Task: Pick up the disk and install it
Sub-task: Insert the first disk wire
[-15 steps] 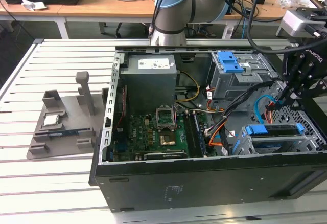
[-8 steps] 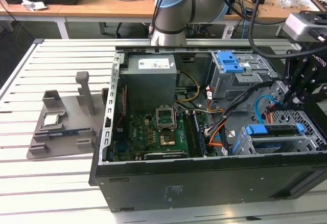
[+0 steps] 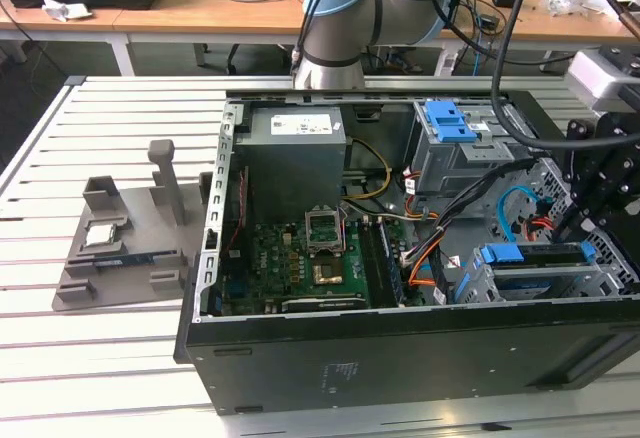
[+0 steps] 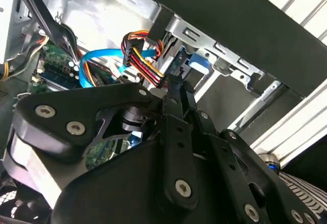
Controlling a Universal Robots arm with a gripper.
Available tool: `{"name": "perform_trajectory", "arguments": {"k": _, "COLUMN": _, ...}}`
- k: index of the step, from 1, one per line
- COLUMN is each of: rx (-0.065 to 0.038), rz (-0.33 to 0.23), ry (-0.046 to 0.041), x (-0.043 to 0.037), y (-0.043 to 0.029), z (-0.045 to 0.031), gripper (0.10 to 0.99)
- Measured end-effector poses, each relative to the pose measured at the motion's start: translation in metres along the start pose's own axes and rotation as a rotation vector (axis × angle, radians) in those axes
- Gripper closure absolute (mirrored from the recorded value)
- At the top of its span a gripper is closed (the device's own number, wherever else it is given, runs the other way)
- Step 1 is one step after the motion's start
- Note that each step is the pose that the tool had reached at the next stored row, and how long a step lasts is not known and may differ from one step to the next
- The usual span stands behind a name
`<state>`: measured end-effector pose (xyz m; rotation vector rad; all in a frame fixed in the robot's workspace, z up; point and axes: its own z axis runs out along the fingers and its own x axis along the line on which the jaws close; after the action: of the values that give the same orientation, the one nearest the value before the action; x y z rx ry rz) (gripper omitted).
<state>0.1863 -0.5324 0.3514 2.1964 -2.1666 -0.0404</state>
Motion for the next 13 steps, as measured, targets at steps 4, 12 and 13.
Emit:
{"name": "perform_trajectory", "arguments": {"k": 4, "rx": 0.000, "rz": 0.000, "ry": 0.0001, "x": 0.0022, "y": 0.0004, "z": 0.0030, "gripper": 0.918}}
{"name": "perform_trajectory", "arguments": {"k": 12, "rx": -0.001, "rz": 0.049, "ry": -0.0027, "x": 0.0010, "y": -0.0039, "z": 0.0118, "gripper": 0.918}}
{"name": "perform_trajectory", "arguments": {"k": 13, "rx": -0.001, "rz": 0.048, "ry": -0.0029, "x": 0.0011, "y": -0.0039, "z": 0.0120, "gripper": 0.918}}
